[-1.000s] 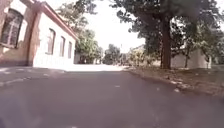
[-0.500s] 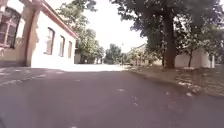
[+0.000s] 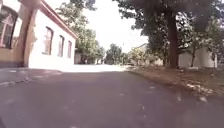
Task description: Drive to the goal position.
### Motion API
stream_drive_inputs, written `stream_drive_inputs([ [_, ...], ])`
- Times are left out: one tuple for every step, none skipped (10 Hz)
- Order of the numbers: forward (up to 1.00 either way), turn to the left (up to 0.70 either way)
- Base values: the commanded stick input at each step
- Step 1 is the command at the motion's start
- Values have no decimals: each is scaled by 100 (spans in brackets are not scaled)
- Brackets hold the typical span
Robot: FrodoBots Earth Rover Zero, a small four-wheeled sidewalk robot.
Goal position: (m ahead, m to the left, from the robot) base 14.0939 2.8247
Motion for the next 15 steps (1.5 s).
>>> stream_drive_inputs([
  [85, 1],
  [85, 1],
  [85, 1],
  [85, 1],
  [85, 1],
  [85, 1],
  [85, 1],
  [85, 1],
  [85, 1],
  [85, 1],
  [85, 1],
  [85, 1],
  [85, 1],
  [85, 1],
  [85, 1],
])
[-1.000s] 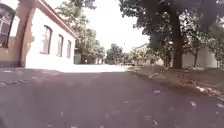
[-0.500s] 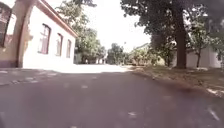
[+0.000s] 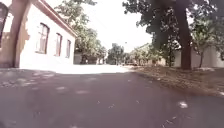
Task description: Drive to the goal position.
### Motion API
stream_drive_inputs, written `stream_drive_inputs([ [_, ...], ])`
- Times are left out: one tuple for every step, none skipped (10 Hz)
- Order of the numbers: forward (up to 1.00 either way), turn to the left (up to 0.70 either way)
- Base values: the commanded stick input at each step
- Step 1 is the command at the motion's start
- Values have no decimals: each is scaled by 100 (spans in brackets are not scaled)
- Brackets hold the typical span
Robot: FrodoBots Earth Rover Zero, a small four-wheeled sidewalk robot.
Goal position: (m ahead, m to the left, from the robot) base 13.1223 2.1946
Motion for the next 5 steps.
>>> stream_drive_inputs([
  [85, 1],
  [85, 1],
  [85, 1],
  [85, 1],
  [85, 1],
])
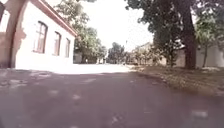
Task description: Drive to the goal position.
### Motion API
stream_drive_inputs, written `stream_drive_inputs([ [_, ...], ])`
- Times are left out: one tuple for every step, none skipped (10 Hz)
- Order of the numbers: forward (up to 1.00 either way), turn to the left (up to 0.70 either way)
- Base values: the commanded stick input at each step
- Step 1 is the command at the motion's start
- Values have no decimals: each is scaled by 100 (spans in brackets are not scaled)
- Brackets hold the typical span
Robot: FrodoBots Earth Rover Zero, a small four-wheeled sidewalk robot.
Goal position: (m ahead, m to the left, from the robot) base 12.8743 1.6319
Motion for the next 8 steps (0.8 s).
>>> stream_drive_inputs([
  [85, 1],
  [85, 1],
  [85, 1],
  [85, 1],
  [85, 1],
  [85, 1],
  [85, 1],
  [85, 1],
])
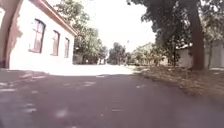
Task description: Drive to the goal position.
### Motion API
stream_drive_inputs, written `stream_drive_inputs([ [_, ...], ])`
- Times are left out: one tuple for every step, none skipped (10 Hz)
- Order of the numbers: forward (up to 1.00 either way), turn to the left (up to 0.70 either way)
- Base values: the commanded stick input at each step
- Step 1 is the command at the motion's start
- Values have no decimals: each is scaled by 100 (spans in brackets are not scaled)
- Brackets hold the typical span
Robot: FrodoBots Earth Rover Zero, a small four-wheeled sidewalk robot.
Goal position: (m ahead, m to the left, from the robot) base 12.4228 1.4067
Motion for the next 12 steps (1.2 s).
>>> stream_drive_inputs([
  [85, 1],
  [85, 1],
  [85, 1],
  [85, 1],
  [85, 1],
  [85, 1],
  [85, 1],
  [85, 1],
  [85, 1],
  [85, 1],
  [85, 1],
  [85, 1],
])
